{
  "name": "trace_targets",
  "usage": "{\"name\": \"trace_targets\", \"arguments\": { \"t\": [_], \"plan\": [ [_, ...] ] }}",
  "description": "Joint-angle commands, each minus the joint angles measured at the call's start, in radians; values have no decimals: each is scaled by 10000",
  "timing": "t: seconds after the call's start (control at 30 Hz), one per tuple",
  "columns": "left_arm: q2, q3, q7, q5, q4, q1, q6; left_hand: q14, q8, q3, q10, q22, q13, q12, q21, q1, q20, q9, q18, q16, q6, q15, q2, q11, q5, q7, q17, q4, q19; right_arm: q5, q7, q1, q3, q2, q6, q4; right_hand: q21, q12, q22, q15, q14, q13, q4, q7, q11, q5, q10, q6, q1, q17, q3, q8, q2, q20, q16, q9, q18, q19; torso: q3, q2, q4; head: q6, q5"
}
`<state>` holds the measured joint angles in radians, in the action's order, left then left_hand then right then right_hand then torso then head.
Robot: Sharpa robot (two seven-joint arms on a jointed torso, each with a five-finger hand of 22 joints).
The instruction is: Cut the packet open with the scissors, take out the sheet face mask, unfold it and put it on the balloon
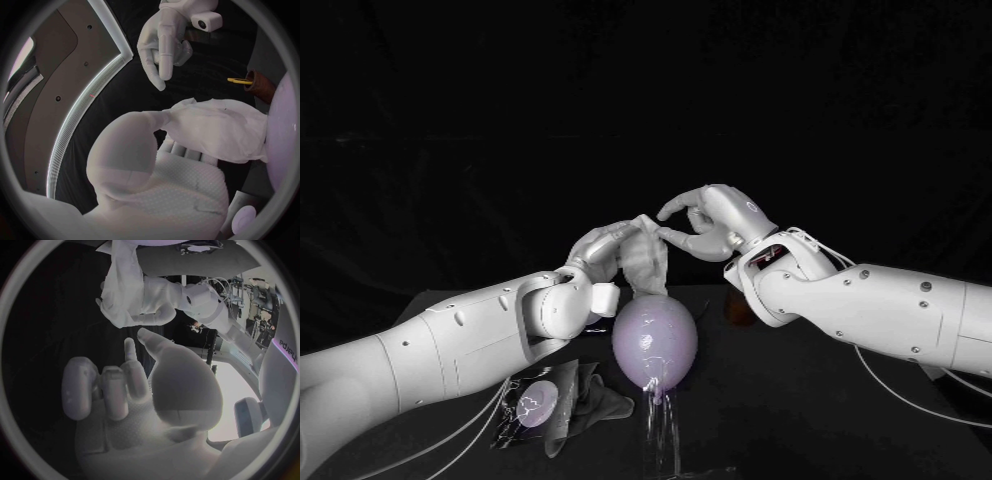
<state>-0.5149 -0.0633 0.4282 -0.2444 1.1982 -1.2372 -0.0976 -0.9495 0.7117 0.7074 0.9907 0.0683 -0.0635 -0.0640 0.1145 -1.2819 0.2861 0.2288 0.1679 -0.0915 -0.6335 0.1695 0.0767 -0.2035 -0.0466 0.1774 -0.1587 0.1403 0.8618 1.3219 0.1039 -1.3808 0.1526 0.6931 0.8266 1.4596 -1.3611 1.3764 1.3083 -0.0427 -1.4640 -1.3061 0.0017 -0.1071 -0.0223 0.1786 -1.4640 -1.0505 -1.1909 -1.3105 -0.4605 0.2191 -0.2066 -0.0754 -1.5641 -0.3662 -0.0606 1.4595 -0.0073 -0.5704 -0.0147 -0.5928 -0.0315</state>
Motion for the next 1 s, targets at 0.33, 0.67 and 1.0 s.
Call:
{"name": "trace_targets", "arguments": {
  "t": [0.33,0.67,1.0],
  "plan": [
    [31,14,16,-57,26,-18,-596,-216,-118,-184,558,-10,-4,-54,-38,-264,-21,-160,162,-35,-823,-128,-81,193,-24,550,-39,-99,153,3267,-2597,208,-3,-405,838,119,-47,26,1920,79,-1050,-1109,328,20,-29,133,-278,-127,282,-2557,285,-24,-258,10,-41,-53,132,64,9,8,-12,-45,13],
    [23,14,60,-37,69,-18,-580,-297,-157,-218,719,-7,0,-30,-44,-396,-31,-215,166,-51,-1085,-181,-73,275,-23,429,-52,-199,189,3914,-3206,342,-2,-818,538,-228,43,-94,1914,72,-1021,-1055,466,50,-13,-161,-216,-199,216,-2487,470,31,-246,8,-1,-94,108,-4,1,2,-9,-62,5],
    [23,15,108,-16,99,-18,-544,-343,-179,-223,832,-4,2,-24,-39,-472,-41,-243,168,-58,-1226,-214,-87,327,-24,353,-59,-257,226,4378,-3641,448,1,-1048,269,-523,30,-129,1935,44,-1026,-1059,590,107,30,-372,-204,-324,136,-2502,616,138,-207,22,-9,-151,109,-8,9,5,-15,-84,21]
  ]
}}
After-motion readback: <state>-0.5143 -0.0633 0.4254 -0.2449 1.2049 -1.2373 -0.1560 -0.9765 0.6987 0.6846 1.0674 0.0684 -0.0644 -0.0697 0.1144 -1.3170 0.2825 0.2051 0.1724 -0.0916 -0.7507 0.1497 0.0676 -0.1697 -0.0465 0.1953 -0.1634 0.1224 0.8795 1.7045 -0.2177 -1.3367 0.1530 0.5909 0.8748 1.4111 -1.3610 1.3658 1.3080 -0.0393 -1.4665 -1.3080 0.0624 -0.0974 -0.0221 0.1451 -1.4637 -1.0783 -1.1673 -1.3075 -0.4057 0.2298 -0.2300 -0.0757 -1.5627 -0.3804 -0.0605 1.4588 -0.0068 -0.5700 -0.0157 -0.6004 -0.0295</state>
